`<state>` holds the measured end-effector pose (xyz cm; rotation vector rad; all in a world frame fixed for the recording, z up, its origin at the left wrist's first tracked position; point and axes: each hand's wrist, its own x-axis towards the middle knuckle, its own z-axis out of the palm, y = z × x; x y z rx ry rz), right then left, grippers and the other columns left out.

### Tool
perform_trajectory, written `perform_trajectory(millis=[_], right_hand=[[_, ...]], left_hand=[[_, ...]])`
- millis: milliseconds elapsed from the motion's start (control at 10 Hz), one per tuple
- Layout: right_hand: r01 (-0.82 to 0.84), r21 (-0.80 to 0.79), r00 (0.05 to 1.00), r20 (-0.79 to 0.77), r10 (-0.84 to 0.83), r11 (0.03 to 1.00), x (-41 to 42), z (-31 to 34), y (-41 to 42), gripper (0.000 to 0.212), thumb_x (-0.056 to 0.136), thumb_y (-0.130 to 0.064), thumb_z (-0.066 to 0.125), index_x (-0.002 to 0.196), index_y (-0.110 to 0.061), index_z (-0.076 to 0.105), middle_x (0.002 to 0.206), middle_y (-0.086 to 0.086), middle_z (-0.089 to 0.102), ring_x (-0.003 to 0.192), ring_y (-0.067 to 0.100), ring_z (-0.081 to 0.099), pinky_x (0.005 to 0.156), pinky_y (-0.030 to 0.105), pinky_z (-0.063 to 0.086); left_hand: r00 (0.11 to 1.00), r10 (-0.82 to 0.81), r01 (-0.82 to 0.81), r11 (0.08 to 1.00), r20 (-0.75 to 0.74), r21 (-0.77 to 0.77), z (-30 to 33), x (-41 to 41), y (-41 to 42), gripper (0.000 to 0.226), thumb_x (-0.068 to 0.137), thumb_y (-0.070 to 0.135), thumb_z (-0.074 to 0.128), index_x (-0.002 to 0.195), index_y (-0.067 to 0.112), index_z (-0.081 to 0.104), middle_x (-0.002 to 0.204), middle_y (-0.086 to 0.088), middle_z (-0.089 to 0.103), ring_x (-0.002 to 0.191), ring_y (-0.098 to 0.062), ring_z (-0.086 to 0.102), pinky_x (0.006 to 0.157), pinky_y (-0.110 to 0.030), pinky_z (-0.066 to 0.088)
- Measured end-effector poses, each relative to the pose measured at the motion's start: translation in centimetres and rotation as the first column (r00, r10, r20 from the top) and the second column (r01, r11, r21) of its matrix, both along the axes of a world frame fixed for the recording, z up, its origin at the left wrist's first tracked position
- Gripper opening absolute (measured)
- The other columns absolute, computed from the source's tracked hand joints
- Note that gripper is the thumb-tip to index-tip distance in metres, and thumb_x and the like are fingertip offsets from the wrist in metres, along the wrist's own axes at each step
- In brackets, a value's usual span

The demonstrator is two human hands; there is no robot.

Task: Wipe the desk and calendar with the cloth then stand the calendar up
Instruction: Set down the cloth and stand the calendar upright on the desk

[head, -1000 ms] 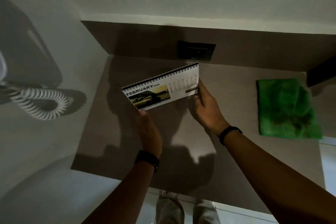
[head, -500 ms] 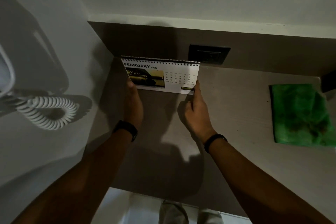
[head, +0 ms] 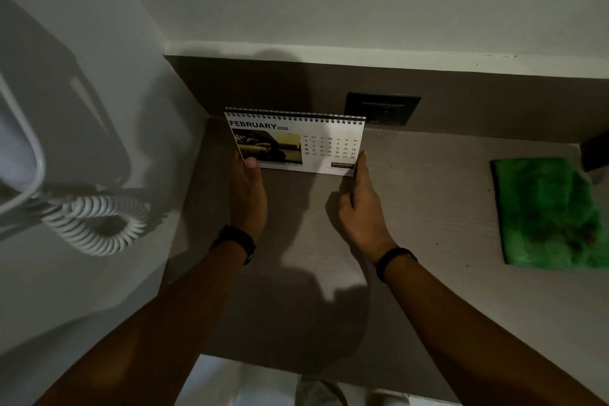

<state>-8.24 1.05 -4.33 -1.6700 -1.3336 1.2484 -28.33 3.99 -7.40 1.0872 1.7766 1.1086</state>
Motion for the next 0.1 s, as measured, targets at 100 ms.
perform_trajectory(millis=[100], right_hand=[[0.035,-0.015,0.999,-0.004,-0.035,0.999,0.94,0.18,-1.72,0.084,0.103,0.0,0.048,0.166,-0.022,-0.002,0.173,0.004,0.023,0.155,0.022,0.029,0.128,0.037,0.024]], left_hand=[[0.994,0.064,-0.062,0.998,-0.087,0.026,0.37,0.65,-2.64,0.083,0.101,0.059,0.04,0.167,0.013,0.017,0.171,-0.006,0.027,0.147,-0.001,0.036,0.102,0.003,0.028]])
